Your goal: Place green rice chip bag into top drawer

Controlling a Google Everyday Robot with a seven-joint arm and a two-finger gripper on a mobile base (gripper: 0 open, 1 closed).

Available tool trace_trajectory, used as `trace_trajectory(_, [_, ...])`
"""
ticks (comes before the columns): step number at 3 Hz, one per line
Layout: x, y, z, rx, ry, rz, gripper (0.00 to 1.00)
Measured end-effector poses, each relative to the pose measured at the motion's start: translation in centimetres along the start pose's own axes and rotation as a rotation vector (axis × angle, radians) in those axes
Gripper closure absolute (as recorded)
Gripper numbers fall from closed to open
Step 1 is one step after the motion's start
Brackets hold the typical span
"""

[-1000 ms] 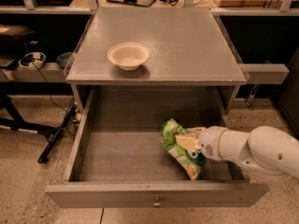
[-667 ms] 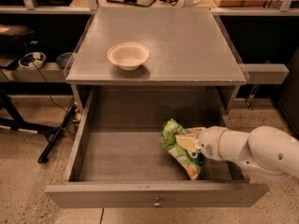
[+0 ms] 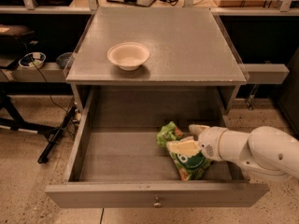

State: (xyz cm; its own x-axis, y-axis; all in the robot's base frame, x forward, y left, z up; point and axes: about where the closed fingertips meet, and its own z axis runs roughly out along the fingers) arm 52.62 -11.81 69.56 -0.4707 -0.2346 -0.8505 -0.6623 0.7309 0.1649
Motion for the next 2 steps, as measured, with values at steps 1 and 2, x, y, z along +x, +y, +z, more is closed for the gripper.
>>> trace_trajectory(1, [0.00, 0.00, 0.00, 0.000, 0.000, 0.000, 0.00])
trace_trajectory(2, [0.00, 0.00, 0.00, 0.000, 0.000, 0.000, 0.00])
